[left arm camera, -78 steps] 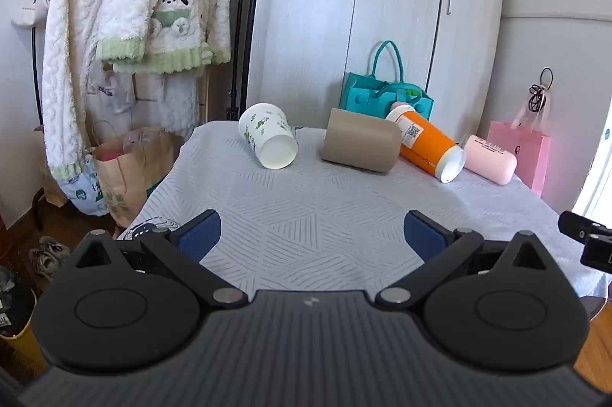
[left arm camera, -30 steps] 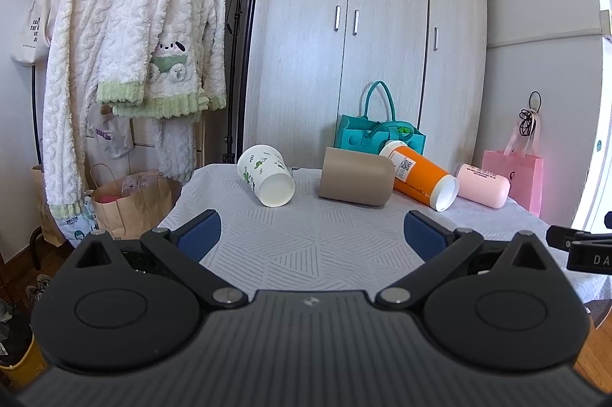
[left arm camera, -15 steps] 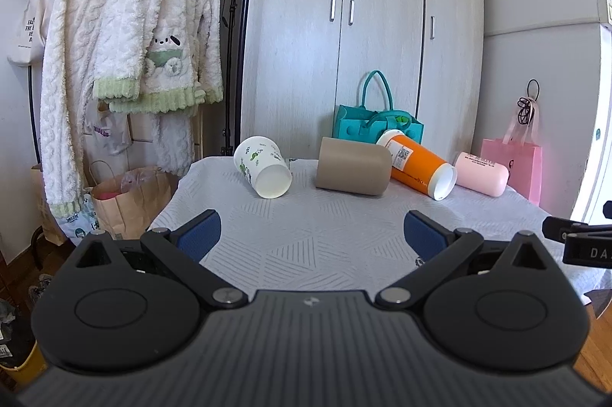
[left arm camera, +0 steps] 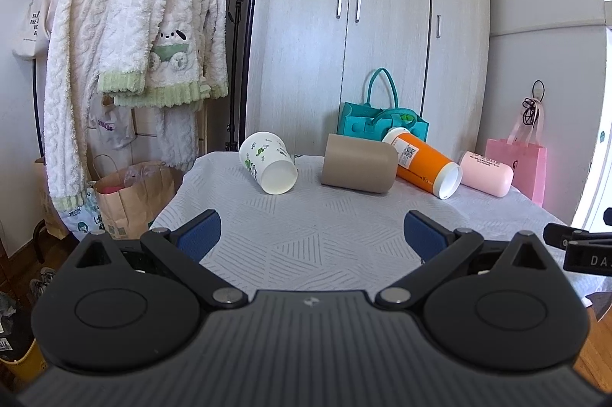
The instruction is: Flip cup upright
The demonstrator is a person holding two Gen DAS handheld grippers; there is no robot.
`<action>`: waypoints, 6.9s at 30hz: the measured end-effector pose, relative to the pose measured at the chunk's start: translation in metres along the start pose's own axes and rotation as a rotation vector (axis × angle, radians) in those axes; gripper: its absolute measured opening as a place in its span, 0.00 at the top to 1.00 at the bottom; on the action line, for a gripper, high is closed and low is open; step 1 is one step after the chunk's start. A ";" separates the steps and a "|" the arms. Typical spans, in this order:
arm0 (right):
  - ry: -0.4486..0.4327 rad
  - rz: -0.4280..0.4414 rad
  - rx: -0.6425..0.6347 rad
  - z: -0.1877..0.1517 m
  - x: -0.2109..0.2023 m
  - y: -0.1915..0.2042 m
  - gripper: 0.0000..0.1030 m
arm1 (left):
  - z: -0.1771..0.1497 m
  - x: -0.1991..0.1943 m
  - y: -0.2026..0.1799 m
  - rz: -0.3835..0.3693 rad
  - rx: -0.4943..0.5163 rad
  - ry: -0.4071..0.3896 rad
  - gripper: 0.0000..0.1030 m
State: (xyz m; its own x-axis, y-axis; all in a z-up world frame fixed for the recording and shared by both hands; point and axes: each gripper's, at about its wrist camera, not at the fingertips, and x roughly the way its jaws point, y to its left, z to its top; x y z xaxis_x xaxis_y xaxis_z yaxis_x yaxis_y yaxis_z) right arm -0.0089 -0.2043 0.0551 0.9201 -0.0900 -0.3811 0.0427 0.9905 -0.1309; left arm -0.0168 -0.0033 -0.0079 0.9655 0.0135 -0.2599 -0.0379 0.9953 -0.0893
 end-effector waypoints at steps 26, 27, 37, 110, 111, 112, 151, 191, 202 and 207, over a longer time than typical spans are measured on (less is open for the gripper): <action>0.021 0.406 0.058 0.050 0.008 -0.035 0.00 | 0.051 0.027 -0.006 -0.049 -0.024 0.110 0.00; 0.046 0.457 0.072 0.056 0.014 -0.041 0.00 | 0.056 0.033 -0.006 -0.065 -0.027 0.130 0.00; 0.262 0.654 -0.019 0.095 0.081 -0.047 0.00 | 0.086 0.105 -0.019 -0.201 -0.080 0.293 0.00; 0.377 0.483 -0.262 0.090 0.151 -0.042 0.30 | 0.050 0.177 -0.045 -0.365 -0.394 0.565 0.00; 0.373 0.481 -0.235 0.089 0.147 -0.045 0.30 | 0.050 0.173 -0.044 -0.372 -0.396 0.564 0.00; 0.372 0.482 -0.212 0.087 0.144 -0.047 0.30 | 0.050 0.170 -0.043 -0.375 -0.393 0.565 0.00; 0.398 0.653 -0.101 0.050 0.083 0.008 0.18 | 0.020 0.145 -0.024 -0.451 -0.393 0.562 0.02; 0.081 0.759 -0.267 0.059 0.089 0.001 0.30 | 0.053 0.116 -0.060 -0.513 -0.062 0.215 0.31; 0.071 0.752 -0.122 0.064 0.123 0.004 0.32 | 0.061 0.142 -0.061 -0.476 -0.011 0.168 0.30; 0.058 0.716 -0.099 0.061 0.134 0.012 0.32 | 0.058 0.159 -0.052 -0.500 -0.054 0.169 0.30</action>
State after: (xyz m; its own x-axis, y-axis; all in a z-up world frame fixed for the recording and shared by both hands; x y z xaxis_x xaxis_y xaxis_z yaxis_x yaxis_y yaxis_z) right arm 0.1387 -0.1982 0.0586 0.6869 0.5690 -0.4522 -0.6006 0.7947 0.0879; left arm 0.1537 -0.0473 0.0113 0.8144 -0.4815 -0.3238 0.3989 0.8699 -0.2902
